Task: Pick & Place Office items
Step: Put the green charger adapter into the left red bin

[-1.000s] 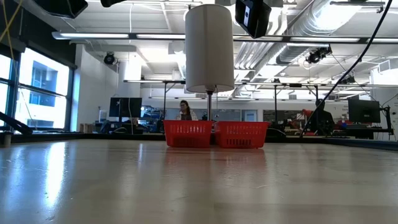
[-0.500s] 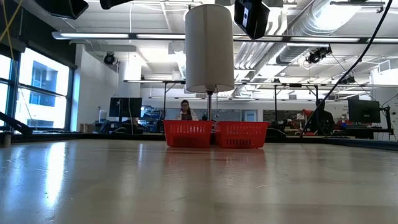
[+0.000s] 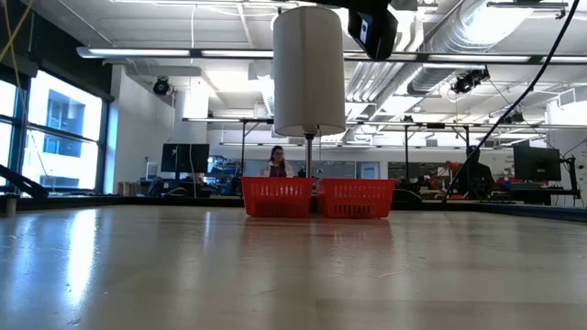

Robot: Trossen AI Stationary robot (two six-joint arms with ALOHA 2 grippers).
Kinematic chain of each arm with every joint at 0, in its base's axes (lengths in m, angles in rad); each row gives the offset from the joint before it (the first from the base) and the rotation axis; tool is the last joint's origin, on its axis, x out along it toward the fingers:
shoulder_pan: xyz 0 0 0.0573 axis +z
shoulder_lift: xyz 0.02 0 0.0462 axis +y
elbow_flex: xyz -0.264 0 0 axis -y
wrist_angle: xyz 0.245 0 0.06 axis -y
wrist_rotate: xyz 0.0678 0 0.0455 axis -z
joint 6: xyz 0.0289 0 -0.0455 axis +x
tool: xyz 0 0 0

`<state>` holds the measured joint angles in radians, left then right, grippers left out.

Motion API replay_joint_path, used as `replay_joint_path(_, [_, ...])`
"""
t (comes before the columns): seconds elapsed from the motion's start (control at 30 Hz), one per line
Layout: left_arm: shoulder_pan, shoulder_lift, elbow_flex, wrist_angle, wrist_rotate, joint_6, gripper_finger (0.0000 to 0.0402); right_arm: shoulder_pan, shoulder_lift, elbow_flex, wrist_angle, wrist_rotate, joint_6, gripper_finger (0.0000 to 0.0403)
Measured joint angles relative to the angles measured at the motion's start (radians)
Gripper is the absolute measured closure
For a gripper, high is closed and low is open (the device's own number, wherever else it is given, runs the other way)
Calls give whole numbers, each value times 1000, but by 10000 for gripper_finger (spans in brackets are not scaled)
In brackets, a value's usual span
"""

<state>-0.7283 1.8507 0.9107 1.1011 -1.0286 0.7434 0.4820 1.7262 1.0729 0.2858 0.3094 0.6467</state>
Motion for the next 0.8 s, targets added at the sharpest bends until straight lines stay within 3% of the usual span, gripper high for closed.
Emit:
replay_joint_path(0.3, [-28,-13,0,5,80,-69,50,7,-72,1,-155,98,-41,282])
replay_joint_path(0.6, [-7,-127,0,-97,121,-216,50,27,-97,1,-232,179,-43,282])
replay_joint_path(0.7, [23,-209,0,-258,218,-368,50,33,-96,0,-235,186,-47,282])
replay_joint_path(0.8, [84,-308,-1,-468,411,-560,50,36,-96,0,-238,189,-50,282])
